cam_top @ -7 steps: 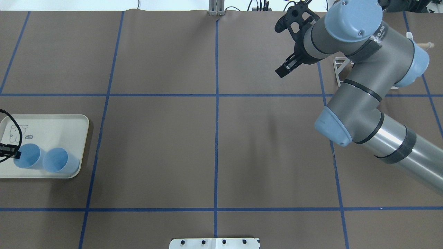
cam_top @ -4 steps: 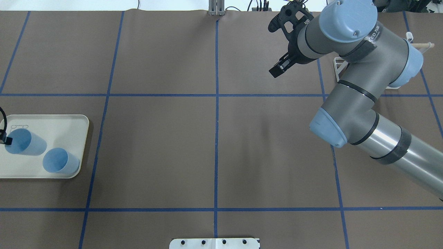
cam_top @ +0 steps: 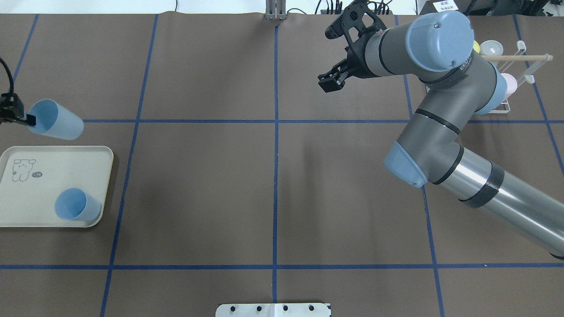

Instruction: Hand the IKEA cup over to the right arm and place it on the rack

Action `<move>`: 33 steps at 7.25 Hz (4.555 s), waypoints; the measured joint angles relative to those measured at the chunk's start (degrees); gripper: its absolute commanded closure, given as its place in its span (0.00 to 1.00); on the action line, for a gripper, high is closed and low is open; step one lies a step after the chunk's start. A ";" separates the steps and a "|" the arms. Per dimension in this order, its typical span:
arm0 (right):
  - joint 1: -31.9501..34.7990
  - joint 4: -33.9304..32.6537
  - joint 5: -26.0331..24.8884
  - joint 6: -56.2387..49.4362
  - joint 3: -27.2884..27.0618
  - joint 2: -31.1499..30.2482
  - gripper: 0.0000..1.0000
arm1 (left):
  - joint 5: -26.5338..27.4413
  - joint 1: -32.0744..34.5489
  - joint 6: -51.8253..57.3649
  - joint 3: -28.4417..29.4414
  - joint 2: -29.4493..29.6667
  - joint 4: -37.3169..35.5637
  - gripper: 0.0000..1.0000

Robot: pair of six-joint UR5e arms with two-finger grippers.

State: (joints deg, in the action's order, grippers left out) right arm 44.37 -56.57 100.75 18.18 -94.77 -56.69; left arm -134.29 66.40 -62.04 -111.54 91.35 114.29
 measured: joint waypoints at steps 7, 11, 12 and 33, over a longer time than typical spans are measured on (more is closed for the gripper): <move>-9.45 14.36 -8.86 0.37 4.26 7.42 0.01 | -11.09 -1.14 -44.88 2.70 25.86 1.70 1.00; -13.97 25.08 -10.95 -4.27 4.17 7.60 0.01 | -15.86 -3.13 -47.62 6.06 28.57 7.22 1.00; -15.17 28.36 -12.29 -5.71 4.27 7.61 0.01 | -15.90 -3.71 -47.69 6.19 28.84 7.37 1.00; -11.48 -2.26 -16.65 -12.42 -8.31 6.34 0.57 | -13.99 -7.07 -32.95 9.84 27.39 7.10 0.00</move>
State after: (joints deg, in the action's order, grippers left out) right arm 32.89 -58.83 84.10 5.75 -103.08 -50.35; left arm -148.28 59.33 -95.00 -101.70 118.74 121.40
